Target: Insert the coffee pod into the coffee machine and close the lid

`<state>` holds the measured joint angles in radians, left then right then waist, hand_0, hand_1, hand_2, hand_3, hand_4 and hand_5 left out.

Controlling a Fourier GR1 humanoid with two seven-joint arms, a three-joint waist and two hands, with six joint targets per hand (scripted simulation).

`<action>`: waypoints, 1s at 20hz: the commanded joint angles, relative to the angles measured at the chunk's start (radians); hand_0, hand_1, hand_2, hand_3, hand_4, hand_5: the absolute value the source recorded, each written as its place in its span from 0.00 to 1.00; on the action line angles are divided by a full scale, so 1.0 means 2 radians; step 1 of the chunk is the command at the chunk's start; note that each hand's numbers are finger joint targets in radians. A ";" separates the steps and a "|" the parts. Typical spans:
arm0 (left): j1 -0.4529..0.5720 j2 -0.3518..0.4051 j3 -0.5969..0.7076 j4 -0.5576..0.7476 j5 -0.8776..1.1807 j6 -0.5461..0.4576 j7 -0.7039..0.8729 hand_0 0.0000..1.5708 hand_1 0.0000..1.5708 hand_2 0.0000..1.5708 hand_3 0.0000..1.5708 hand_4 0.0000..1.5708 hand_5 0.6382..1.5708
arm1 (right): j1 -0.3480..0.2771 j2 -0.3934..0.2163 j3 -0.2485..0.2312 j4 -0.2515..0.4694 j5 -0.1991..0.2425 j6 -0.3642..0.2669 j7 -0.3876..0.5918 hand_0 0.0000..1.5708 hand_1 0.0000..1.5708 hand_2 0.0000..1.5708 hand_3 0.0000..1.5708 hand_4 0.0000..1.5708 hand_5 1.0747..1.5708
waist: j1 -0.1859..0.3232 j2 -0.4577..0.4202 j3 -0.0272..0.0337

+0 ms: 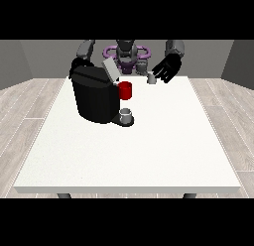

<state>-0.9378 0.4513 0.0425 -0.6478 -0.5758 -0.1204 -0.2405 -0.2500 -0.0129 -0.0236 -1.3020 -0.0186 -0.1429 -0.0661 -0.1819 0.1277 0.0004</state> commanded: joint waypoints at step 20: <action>-0.115 0.013 0.033 0.009 -0.016 0.009 0.066 0.81 0.81 0.83 0.79 0.31 1.00 | -0.038 -0.025 0.003 -0.045 0.003 0.004 0.011 0.00 0.00 0.00 0.00 0.33 1.00 | -0.065 0.053 0.0000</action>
<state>-1.1546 0.4971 0.1140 -0.6259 -0.5919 -0.1283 -0.1270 -0.3176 -0.0431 -0.0030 -1.3908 -0.0151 -0.1403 -0.0347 -0.3057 0.2216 0.0001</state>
